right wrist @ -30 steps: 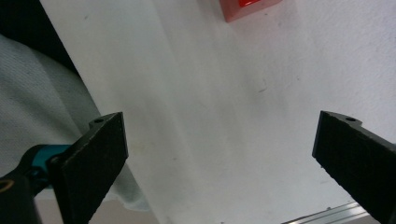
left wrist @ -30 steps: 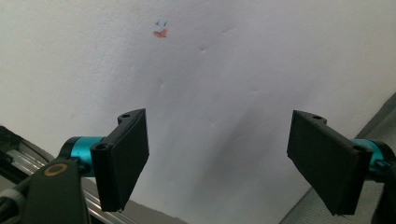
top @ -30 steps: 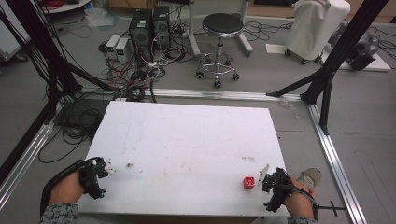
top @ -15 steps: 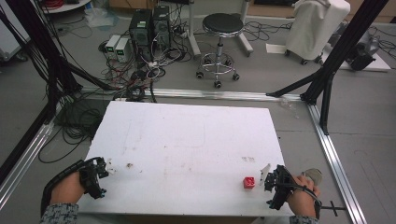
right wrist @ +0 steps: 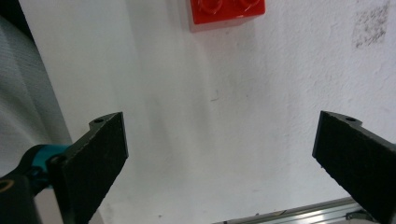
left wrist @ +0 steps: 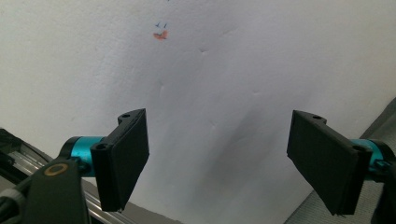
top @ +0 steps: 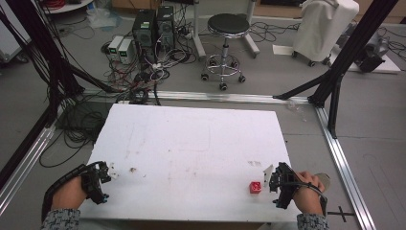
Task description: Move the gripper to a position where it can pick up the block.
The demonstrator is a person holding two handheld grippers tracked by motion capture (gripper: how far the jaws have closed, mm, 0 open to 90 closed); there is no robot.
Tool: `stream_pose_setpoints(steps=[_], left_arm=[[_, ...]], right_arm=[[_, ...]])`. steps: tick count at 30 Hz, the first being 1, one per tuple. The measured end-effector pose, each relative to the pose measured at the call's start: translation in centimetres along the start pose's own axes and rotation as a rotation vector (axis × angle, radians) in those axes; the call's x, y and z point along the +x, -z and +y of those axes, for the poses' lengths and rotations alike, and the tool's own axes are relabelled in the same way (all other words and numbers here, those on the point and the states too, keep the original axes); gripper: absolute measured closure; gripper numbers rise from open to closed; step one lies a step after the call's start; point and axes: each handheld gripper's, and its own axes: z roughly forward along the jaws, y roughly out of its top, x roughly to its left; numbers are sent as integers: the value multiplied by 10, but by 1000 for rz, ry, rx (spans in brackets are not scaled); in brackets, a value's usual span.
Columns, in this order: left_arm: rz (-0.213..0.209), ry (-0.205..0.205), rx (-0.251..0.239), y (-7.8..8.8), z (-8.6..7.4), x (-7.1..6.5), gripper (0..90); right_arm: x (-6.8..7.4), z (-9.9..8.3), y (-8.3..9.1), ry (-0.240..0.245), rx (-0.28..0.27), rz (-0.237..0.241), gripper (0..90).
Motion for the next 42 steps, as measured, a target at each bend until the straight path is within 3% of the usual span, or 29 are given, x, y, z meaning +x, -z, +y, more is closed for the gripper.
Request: stream_pose_setpoints(steps=[23, 42], left_arm=[[7, -2, -1, 1, 0, 0, 212], [10, 6, -14, 3, 0, 0, 211]], right_arm=[[-14, 29, 0, 129, -28, 15, 26], [-14, 57, -18, 173, -5, 69, 25]])
